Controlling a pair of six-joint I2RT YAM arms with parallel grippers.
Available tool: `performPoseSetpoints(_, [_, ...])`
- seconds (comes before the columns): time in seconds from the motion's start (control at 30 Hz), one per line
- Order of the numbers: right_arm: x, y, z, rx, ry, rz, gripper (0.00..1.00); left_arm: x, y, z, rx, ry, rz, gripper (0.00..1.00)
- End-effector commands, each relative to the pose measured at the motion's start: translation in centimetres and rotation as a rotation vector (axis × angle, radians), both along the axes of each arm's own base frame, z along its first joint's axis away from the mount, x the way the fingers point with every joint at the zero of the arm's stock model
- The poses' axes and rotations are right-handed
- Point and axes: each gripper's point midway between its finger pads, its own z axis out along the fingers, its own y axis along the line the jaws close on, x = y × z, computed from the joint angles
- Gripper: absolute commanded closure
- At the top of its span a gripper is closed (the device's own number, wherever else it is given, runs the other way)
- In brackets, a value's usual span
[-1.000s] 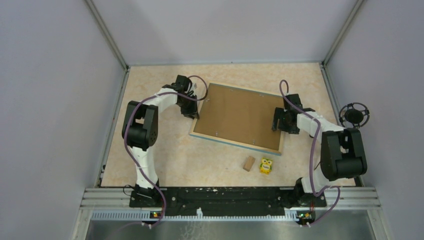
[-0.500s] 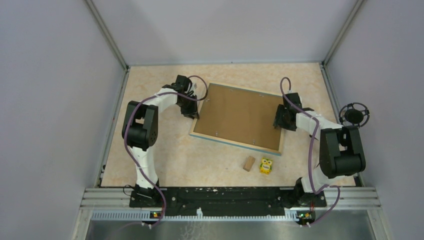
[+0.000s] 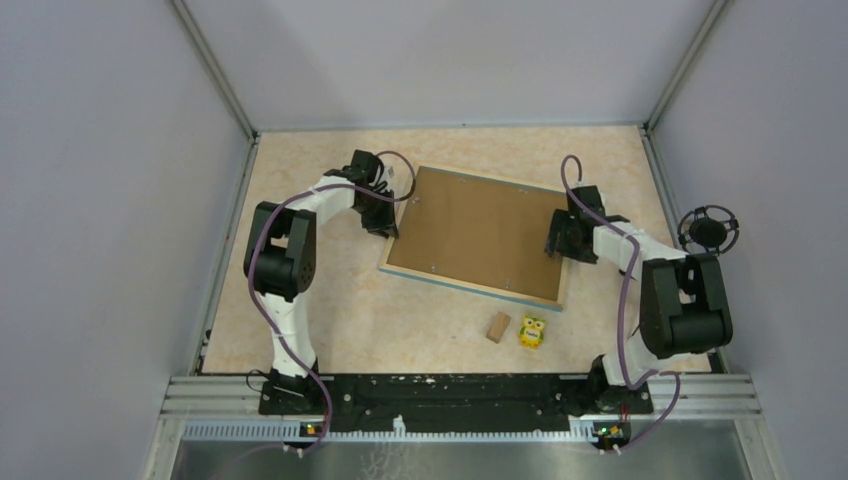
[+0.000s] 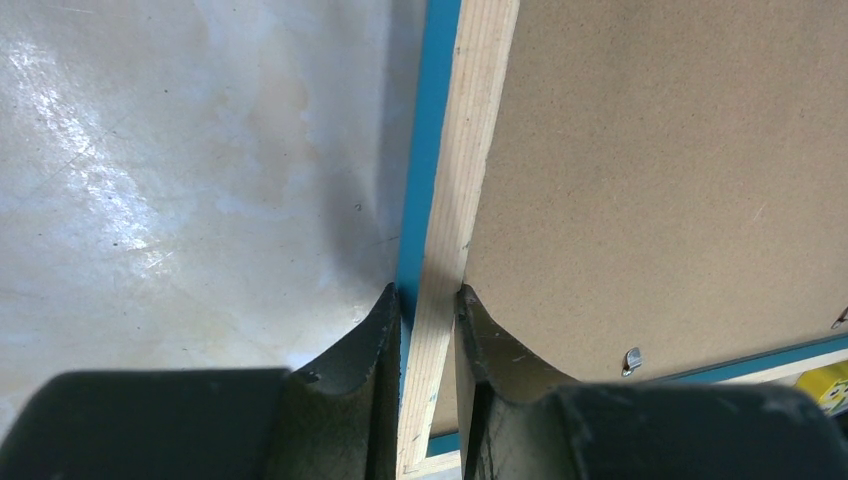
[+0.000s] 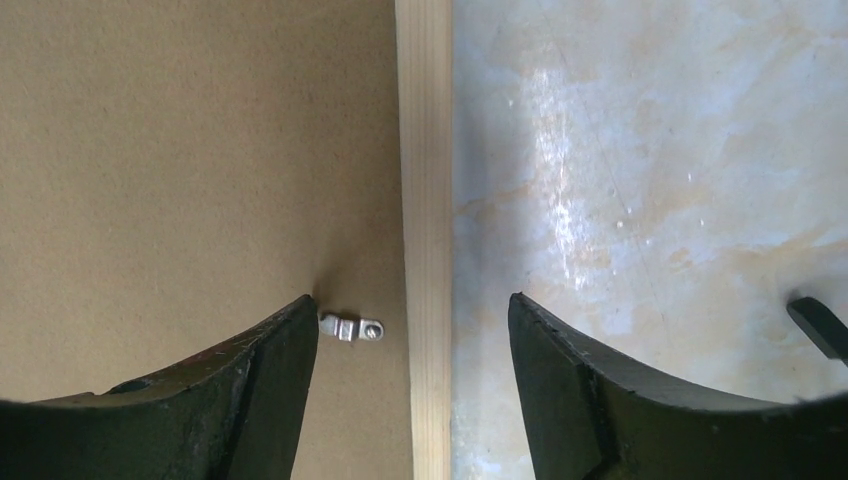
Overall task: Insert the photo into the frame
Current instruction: Install the photo frame at the center of the board.
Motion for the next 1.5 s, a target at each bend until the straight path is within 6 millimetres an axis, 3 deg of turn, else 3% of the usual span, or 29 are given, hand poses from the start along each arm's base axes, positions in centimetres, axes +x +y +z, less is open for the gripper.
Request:
performPoseSetpoints(0.0, [-0.8,-0.2,2.1,-0.005,-0.021,0.023,0.31,0.2,-0.3,-0.1,-0.015,0.008,-0.003,0.81])
performPoseSetpoints(0.43, [-2.5,-0.6,0.9,-0.016,0.004,0.015,0.37,0.2,-0.3,-0.2,-0.02,0.013,-0.001,0.81])
performPoseSetpoints(1.07, [-0.5,-0.8,-0.7,-0.034,-0.001,-0.005,0.45,0.1,-0.5,0.0,-0.034,0.01,-0.007,0.81])
performPoseSetpoints(1.27, [-1.0,-1.5,-1.3,-0.06,0.027,-0.05,0.57,0.1,-0.6,0.2,-0.036,0.008,-0.008,0.81])
performPoseSetpoints(1.47, [-1.8,-0.8,-1.9,-0.019,0.055,-0.064,0.72,0.1,-0.7,0.3,-0.043,0.008,-0.009,0.81])
